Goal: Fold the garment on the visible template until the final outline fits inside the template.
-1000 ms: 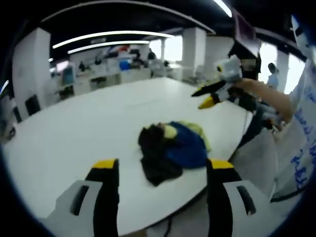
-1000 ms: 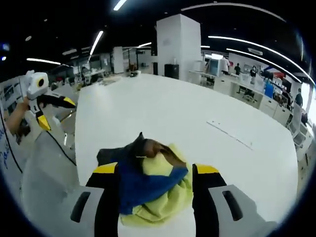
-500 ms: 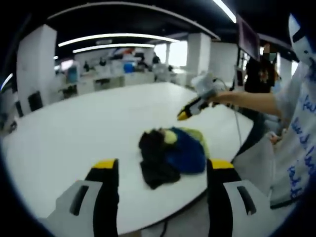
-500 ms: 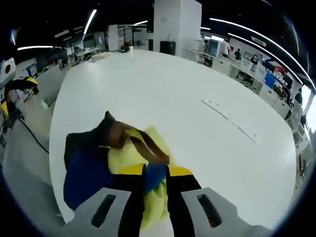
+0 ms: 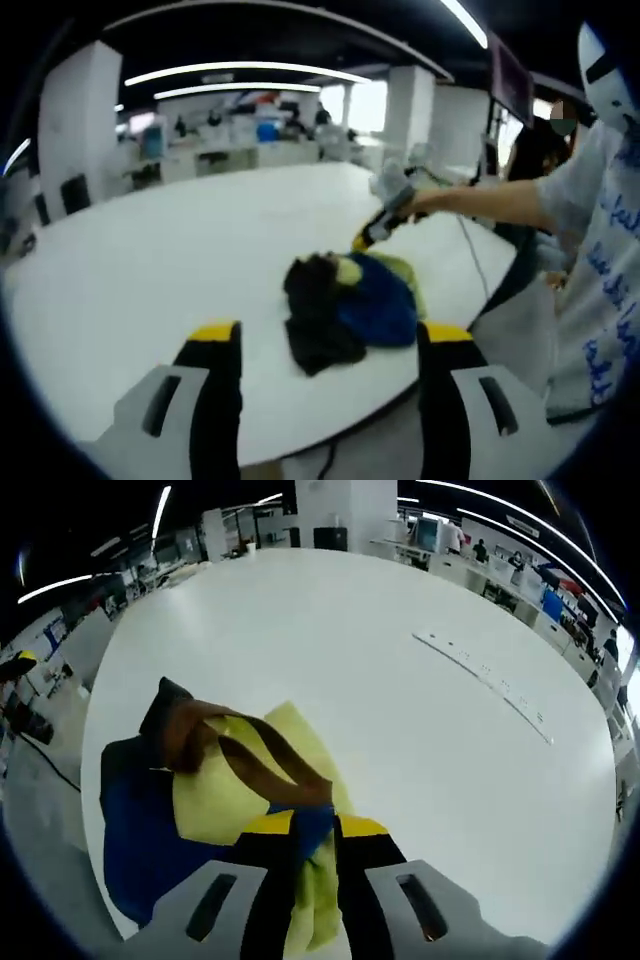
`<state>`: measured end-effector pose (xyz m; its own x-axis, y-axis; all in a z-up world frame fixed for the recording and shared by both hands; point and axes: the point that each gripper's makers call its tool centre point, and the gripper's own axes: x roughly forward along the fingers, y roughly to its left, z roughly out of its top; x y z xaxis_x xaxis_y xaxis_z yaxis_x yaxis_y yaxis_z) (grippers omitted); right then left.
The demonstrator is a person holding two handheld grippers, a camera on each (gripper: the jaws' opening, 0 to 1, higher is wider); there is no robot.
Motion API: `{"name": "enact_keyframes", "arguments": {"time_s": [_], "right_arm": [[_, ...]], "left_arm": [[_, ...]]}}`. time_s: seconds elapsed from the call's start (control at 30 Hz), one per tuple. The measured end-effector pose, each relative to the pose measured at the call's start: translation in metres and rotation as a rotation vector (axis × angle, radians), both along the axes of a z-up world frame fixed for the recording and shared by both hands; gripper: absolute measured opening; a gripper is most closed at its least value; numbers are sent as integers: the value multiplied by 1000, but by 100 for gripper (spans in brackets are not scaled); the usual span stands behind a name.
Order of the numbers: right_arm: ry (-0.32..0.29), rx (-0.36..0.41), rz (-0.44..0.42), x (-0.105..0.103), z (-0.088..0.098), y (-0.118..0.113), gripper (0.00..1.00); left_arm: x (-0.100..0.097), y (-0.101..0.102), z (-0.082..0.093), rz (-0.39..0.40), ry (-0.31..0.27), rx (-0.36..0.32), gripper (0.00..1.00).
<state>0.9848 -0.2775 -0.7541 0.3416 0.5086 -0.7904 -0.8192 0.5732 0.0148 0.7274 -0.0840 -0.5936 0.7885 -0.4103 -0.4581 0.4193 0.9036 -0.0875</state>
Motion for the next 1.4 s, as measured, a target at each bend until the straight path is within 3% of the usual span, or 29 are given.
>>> {"name": "enact_keyframes", "arguments": {"time_s": [0.13, 0.67, 1.07, 1.27, 1.4], "right_arm": [[36, 7, 1, -3, -6, 3, 14], [77, -5, 22, 4, -21, 8, 16], [36, -47, 74, 3, -22, 8, 6], [16, -41, 74, -6, -15, 5, 3], [-32, -19, 74, -7, 0, 5, 3]], "left_arm": [[0, 2, -1, 9, -1, -26, 67], [3, 9, -7, 39, 21, -28, 67], [6, 6, -8, 39, 24, -25, 67], [6, 3, -7, 31, 20, -27, 66], [6, 3, -7, 31, 16, -24, 66]]}}
